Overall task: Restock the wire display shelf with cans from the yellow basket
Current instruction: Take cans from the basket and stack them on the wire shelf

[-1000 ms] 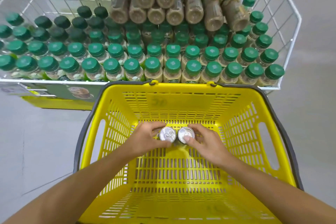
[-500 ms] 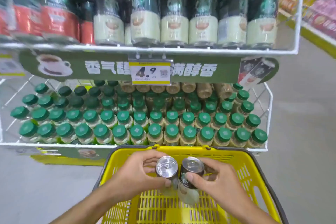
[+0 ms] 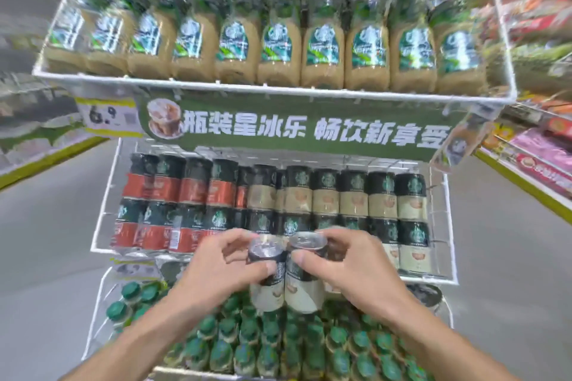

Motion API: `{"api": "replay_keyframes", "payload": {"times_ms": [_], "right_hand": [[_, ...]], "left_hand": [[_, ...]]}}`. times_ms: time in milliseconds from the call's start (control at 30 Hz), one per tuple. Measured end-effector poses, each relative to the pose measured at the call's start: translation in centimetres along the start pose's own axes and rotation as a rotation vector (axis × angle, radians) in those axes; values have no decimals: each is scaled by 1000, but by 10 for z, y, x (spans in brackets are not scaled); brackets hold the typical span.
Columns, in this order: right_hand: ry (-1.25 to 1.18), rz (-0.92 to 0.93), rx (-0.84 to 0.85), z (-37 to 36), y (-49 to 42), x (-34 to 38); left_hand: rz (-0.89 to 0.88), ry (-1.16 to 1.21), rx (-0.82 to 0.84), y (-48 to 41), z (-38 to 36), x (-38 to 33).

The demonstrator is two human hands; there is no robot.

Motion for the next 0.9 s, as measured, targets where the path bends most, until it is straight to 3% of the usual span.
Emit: {"api": "replay_keyframes", "payload": {"times_ms": [267, 667, 900], "right_hand": [[72, -30, -161, 8, -51, 15], [183, -64, -154, 10, -56, -3], [233, -40, -162, 1, -79, 16]], "left_hand": [[35, -97, -117, -49, 5, -11], [95, -351, -217, -76, -2, 4], [99, -341, -313, -77, -4, -2]]}}
Point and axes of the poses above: each hand's wrist, its own y-axis away from the middle knuckle, its own z-axis out of the back of the hand, x = y × z, the point moved 6 cm from there along -y, towards the middle knuckle, and after that the axes turned 12 degrees about -x, right-handed, at the moved point
